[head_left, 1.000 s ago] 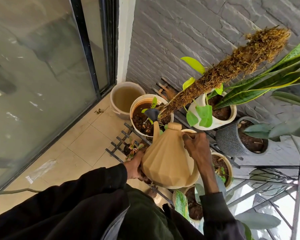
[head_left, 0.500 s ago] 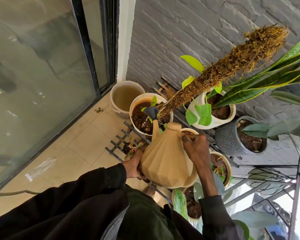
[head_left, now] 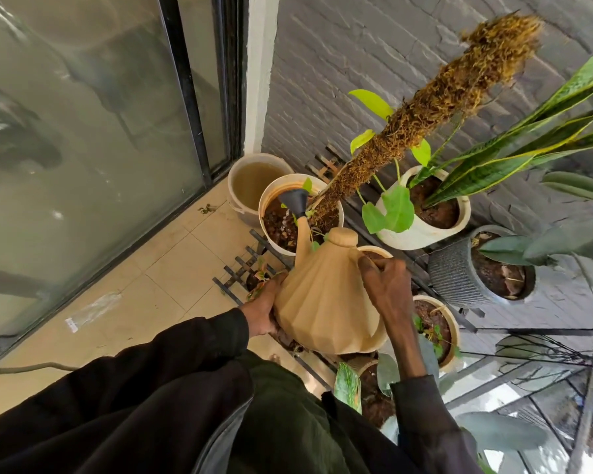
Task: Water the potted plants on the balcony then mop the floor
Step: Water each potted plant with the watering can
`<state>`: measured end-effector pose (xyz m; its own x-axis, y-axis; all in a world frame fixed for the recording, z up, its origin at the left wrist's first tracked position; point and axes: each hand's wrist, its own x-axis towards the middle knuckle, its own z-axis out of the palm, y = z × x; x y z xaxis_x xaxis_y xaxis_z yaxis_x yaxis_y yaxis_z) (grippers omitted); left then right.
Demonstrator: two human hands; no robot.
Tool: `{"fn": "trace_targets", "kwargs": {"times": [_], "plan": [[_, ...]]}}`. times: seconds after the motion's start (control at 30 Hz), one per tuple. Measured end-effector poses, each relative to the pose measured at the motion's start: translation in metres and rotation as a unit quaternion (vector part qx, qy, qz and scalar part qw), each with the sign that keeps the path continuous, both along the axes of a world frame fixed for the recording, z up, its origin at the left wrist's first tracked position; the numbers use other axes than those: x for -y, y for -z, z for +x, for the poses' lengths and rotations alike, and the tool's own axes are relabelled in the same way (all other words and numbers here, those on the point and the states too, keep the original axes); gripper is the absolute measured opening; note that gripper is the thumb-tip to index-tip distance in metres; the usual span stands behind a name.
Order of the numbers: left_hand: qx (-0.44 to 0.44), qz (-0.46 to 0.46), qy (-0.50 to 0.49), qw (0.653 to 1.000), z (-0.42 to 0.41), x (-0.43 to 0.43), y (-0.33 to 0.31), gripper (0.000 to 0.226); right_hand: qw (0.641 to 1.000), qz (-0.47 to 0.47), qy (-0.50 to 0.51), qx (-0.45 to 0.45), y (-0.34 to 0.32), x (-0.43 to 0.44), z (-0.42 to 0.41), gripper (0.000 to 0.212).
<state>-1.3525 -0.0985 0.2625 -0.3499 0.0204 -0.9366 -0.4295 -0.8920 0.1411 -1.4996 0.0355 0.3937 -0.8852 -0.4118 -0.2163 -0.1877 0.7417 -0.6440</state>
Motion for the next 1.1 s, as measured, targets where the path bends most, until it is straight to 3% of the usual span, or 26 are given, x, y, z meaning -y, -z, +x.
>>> {"fn": "trace_targets", "kwargs": {"times": [0.27, 0.37, 0.53, 0.63, 0.77, 0.93, 1.0, 1.1], "plan": [[-0.043, -0.058, -0.064, 0.995, -0.005, -0.031, 0.0, 0.063, 0.999, -0.025, 0.03, 0.018, 0.018, -0.052, 0.003, 0.066], [-0.064, -0.091, -0.072, 0.991, -0.003, -0.039, -0.003, 0.05, 0.998, -0.04, 0.048, 0.029, 0.027, -0.068, 0.007, 0.076], [-0.101, -0.108, -0.082, 0.986, 0.003, -0.048, 0.001, 0.026, 0.995, -0.062, 0.071, 0.028, 0.043, -0.083, 0.015, 0.062], [-0.114, -0.115, -0.082, 0.984, 0.011, -0.055, 0.009, 0.043, 0.993, -0.083, 0.08, 0.028, 0.049, -0.088, 0.025, 0.05], [-0.103, -0.118, -0.072, 0.985, 0.02, -0.056, 0.02, 0.06, 0.99, -0.107, 0.09, 0.036, 0.062, -0.091, 0.036, 0.061], [-0.082, -0.09, -0.043, 0.992, 0.042, -0.054, 0.049, 0.045, 0.994, -0.075, 0.066, 0.04, 0.091, -0.09, 0.05, 0.059], [-0.056, -0.079, -0.039, 0.995, 0.053, -0.055, 0.064, 0.056, 0.996, -0.05, 0.06, 0.039, 0.105, -0.084, 0.055, 0.049], [-0.029, -0.045, -0.025, 0.998, 0.076, -0.055, 0.099, 0.07, 0.997, 0.0, 0.048, 0.054, 0.137, -0.079, 0.064, 0.051]]}}
